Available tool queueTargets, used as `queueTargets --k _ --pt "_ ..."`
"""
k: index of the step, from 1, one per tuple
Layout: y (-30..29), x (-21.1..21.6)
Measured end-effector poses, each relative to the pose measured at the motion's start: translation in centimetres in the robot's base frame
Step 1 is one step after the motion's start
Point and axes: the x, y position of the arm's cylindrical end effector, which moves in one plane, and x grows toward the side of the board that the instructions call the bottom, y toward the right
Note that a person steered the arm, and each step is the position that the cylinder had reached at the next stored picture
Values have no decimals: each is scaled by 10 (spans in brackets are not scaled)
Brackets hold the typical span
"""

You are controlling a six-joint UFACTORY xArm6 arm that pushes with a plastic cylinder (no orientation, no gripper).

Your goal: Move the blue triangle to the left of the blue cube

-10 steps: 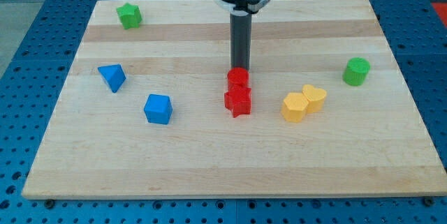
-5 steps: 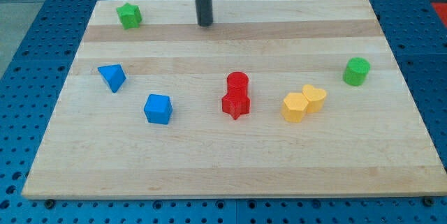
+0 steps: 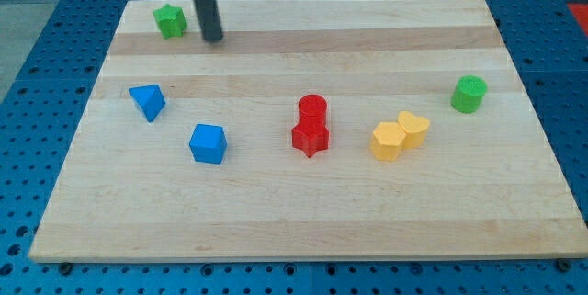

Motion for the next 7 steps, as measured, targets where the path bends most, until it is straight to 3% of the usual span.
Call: queueTargets --k 4,6,7 --pt "-99 34" --pt "-82 52" --pt "-55 90"
